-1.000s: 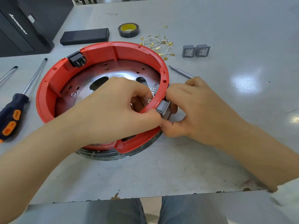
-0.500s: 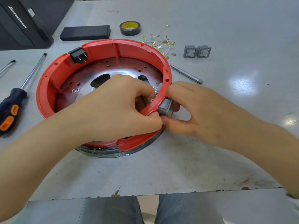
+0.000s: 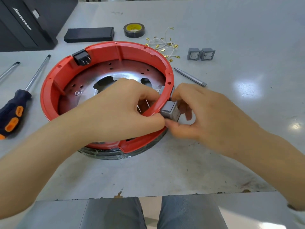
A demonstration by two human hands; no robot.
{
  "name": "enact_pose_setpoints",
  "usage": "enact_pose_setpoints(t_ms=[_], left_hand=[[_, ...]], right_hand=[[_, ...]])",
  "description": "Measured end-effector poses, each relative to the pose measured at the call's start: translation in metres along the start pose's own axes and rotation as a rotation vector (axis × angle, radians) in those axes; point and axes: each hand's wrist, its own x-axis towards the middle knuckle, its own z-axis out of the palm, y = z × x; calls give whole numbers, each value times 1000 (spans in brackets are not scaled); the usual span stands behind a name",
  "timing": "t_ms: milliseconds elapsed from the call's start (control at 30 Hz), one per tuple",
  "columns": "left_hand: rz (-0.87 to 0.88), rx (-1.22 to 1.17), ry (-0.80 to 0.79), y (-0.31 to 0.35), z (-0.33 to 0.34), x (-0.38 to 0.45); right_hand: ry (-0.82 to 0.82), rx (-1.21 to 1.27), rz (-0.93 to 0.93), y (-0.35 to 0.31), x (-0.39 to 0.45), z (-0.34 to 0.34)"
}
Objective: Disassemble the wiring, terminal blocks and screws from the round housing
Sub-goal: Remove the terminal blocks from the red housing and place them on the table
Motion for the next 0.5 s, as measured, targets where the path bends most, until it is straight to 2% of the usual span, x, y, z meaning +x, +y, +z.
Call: enact_pose_setpoints(t_ms=[67,200,333,400,500], left_hand=[[0,11,9,1,0,-1],[-29,69,35,3,-1,-3],[-123,102,101,8,0,-1],[-171,128,142,10,3,3],[-200,153,161,8,6,8]], right_hand=[[-17,187,97,-1,-5,1],[5,292,172,3,-12,-9],[39,431,330,24,-9,-21],[73,420,435,44,-2,-23],[133,202,519,85,19,-25]])
